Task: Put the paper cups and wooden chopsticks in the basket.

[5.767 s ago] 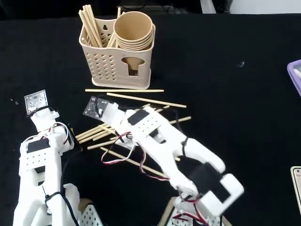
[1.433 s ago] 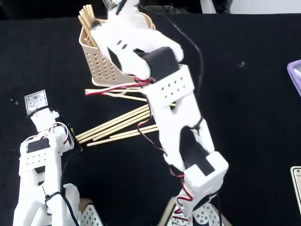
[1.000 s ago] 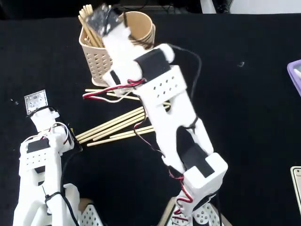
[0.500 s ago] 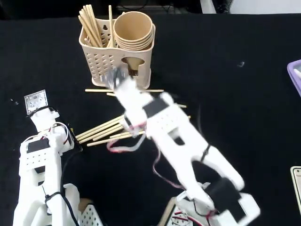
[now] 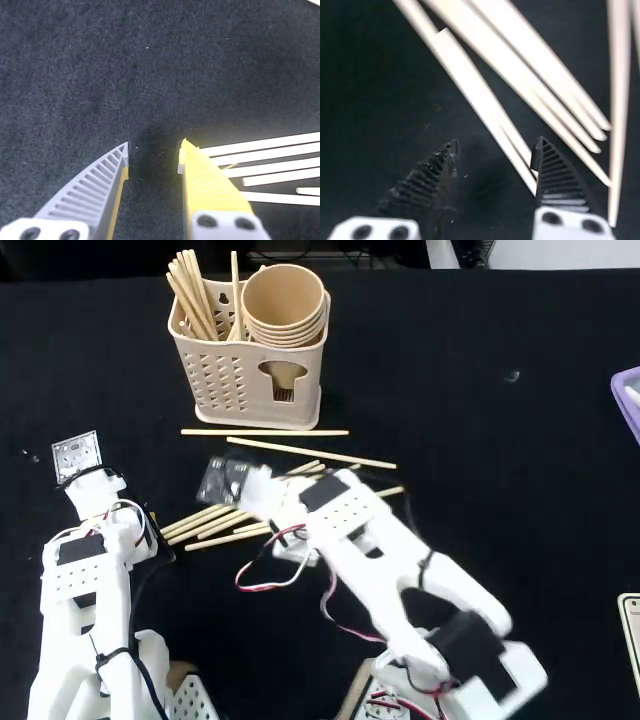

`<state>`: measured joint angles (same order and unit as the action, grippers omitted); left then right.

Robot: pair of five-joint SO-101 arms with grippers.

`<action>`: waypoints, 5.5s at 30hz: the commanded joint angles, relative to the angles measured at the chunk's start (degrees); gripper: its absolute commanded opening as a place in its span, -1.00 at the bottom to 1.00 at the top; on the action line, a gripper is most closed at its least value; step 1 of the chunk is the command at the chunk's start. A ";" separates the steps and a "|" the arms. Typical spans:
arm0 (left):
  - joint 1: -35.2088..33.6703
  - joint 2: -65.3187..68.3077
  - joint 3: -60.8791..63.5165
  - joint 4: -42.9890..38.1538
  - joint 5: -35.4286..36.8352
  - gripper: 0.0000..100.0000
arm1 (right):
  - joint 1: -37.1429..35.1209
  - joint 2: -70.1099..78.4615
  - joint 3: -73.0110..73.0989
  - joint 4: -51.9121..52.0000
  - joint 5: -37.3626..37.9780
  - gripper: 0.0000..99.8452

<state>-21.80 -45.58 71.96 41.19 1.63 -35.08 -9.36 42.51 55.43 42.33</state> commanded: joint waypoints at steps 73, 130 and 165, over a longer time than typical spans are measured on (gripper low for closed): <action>-0.22 -1.41 -0.31 -0.79 0.18 -0.66 | 3.34 -29.05 -24.75 -4.84 -25.58 -0.98; -0.13 -1.41 -0.31 -0.70 0.00 -0.66 | 10.46 -0.84 -67.03 25.23 -37.10 -0.62; -0.13 -0.97 -0.31 -0.70 0.26 -0.66 | 23.91 15.08 -3.12 -51.25 -64.88 -0.63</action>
<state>-21.80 -45.58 71.96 41.19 1.63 -12.31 -0.13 46.20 5.41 -21.93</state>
